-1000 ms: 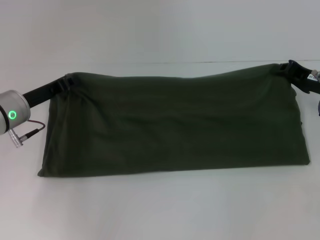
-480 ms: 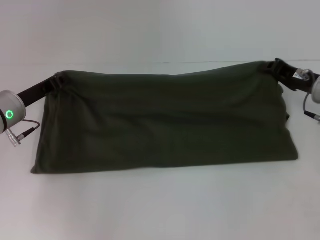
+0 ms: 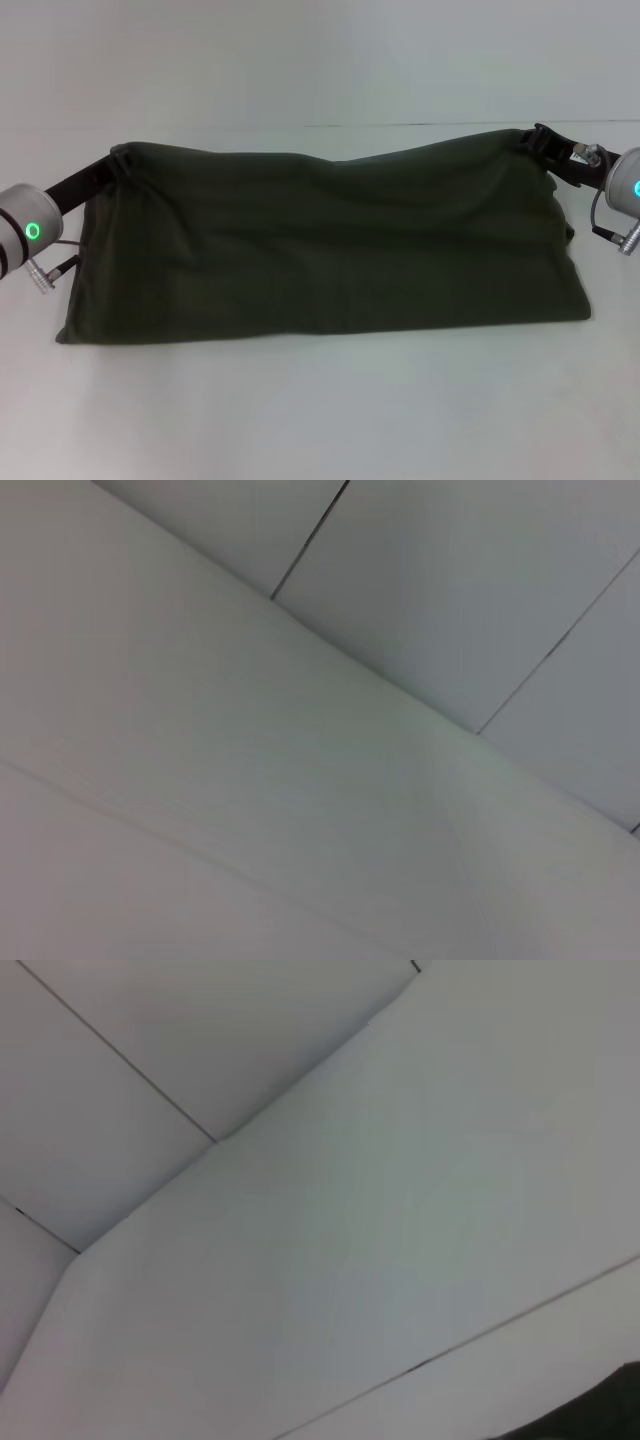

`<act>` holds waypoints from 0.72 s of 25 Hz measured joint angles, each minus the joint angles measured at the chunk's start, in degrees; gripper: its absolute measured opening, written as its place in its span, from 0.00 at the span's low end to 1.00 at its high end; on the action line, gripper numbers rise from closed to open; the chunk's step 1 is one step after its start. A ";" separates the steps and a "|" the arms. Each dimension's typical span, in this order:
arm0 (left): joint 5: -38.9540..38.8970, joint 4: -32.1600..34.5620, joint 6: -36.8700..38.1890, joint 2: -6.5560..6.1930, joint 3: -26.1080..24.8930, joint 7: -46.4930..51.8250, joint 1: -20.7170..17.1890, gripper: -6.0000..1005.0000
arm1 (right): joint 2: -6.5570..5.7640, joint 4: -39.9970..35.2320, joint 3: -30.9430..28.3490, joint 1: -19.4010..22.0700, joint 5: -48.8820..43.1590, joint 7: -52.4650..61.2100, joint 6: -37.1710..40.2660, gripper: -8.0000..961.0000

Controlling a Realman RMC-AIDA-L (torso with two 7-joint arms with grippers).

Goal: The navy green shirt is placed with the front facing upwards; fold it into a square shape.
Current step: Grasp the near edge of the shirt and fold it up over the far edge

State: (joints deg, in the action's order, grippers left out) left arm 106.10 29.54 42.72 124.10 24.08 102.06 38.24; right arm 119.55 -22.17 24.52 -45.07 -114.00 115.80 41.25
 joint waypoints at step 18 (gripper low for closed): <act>-13.92 -5.14 -2.46 0.18 -0.27 -13.18 -0.03 0.18 | 0.03 1.60 0.00 0.13 4.39 -6.07 -0.16 0.25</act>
State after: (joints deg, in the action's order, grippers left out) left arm 92.18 24.40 40.26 124.28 23.81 88.87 38.21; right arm 119.58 -20.58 24.52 -44.94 -109.61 109.73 41.09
